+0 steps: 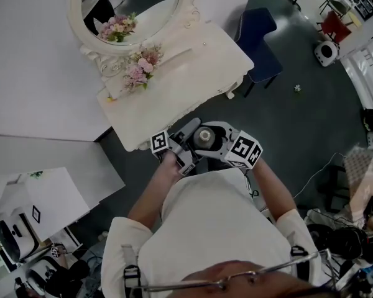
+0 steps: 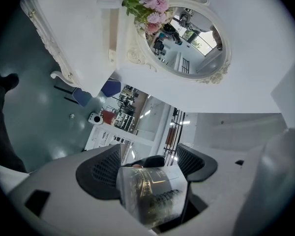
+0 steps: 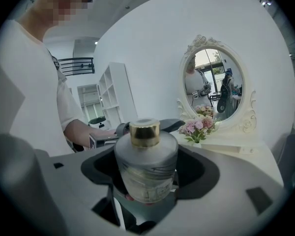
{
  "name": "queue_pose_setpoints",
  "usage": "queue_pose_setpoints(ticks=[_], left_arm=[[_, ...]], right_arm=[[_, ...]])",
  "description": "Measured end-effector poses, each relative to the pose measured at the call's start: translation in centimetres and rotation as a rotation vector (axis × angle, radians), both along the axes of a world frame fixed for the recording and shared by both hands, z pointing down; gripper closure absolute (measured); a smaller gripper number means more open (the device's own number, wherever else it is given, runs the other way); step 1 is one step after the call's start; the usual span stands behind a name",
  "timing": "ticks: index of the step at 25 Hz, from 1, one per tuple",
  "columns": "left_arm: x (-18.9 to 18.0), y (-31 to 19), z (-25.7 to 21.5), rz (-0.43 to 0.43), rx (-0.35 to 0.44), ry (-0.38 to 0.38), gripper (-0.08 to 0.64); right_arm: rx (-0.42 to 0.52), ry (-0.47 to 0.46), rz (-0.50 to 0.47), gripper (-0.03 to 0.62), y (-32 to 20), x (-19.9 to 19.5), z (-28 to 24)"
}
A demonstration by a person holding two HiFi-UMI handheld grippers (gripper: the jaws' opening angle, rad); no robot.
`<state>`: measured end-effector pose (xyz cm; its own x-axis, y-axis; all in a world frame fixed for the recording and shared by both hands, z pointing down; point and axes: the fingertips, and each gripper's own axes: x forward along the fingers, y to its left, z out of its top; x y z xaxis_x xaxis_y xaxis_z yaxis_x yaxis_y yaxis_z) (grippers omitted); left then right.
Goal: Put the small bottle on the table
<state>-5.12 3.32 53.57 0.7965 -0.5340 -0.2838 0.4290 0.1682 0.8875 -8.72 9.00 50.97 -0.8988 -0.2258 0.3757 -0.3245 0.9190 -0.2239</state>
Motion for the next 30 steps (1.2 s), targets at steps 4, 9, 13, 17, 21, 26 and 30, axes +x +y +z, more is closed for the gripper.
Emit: queue_pose_setpoints(ticks=[4,9,13,17,21,26,30], left_arm=[[1.9,-2.7,0.1,-0.025,-0.001,-0.014,0.209],[4.5,-6.5,0.0,-0.063,0.006,-0.02,0.209],[6.1,-9.7,0.3,-0.097,0.017,-0.014,0.209],[7.7,-12.1,0.6,-0.129,0.04,-0.054,0.209],[8.9,-14.0,0.6,-0.171,0.059,-0.094,0.209],[9.7,-15.7,1.5,-0.217,0.032,-0.087,0.209],[10.4,-17.3,1.9,-0.237,0.021,-0.096,0.209]], right_arm=[[-0.004,0.003,-0.031,0.247,-2.6,2.1,0.1],[0.004,0.012,-0.079,0.249,-6.2,4.9,0.1],[0.008,0.021,-0.119,0.249,-9.2,6.7,0.5],[0.001,0.017,-0.152,0.249,-11.5,8.6,1.0],[-0.01,-0.001,-0.196,0.249,-13.2,10.3,1.3],[-0.036,-0.012,-0.22,0.249,-15.0,11.5,2.2],[-0.046,-0.004,-0.225,0.249,-16.9,12.5,2.5]])
